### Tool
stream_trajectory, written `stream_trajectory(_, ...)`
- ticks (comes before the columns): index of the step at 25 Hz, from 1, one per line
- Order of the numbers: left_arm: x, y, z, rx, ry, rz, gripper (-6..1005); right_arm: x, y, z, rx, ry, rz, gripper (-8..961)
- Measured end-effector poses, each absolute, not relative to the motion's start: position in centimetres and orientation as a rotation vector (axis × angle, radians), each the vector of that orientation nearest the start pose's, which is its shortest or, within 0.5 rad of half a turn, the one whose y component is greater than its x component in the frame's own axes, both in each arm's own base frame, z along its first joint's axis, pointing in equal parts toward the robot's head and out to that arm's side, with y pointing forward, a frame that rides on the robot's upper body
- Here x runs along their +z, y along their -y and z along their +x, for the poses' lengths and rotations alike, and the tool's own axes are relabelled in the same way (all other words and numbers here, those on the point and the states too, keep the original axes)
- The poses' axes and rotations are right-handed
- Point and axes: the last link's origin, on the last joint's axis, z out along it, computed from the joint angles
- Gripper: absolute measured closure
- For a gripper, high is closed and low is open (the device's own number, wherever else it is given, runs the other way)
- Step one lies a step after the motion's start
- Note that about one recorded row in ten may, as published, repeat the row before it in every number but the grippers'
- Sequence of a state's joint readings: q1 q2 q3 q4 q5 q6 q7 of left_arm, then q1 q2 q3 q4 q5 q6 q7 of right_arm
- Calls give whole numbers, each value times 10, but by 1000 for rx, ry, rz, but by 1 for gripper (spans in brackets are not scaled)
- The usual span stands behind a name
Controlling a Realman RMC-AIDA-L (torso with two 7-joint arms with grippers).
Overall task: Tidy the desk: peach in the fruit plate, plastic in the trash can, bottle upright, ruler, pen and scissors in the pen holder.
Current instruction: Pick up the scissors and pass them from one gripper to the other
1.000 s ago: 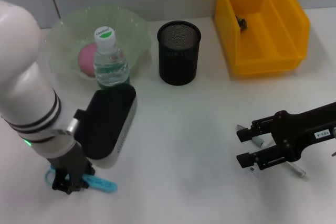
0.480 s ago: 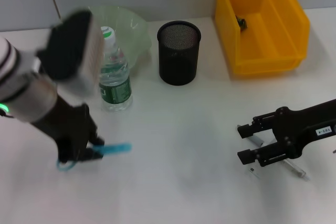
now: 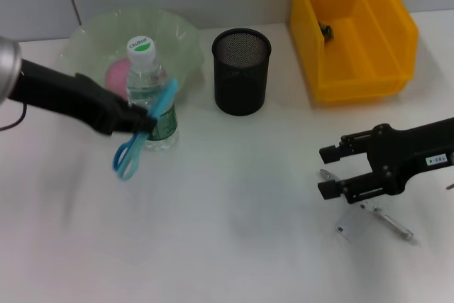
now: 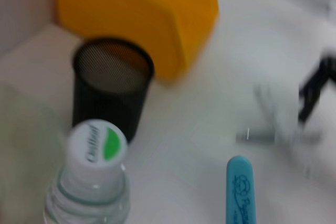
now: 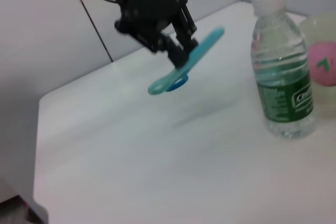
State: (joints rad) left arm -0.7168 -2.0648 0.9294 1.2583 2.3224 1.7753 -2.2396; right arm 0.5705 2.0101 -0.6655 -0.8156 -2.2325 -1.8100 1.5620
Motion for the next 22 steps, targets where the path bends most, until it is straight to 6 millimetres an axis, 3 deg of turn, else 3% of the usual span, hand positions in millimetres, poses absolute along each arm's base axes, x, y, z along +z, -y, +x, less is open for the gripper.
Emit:
stream_trajectory(1, 57, -367, -154, -177, 940, -2848, 782, 42, -322, 258, 451, -639, -2963, 212)
stream_trajectory(3, 59, -366, -153, -261, 978, -2851, 782, 43, -322, 258, 462, -623, -2960, 212)
stream_trajectory(5, 63, -361, -155, -511, 1075, -2877, 782, 45, -324, 256, 489, -581, -2953, 212)
stream_trajectory(14, 53, -353, -159, -892, 1168, -2905, 782, 50, -324, 252, 531, -526, -2944, 213)
stream_trajectory(21, 49, -352, -158, -1051, 1154, -2888, 782, 59, -314, 250, 714, -451, -2889, 213)
stream_trajectory(22, 45, -351, -158, -1277, 1112, -2840, 782, 60, -312, 251, 745, -442, -2876, 213)
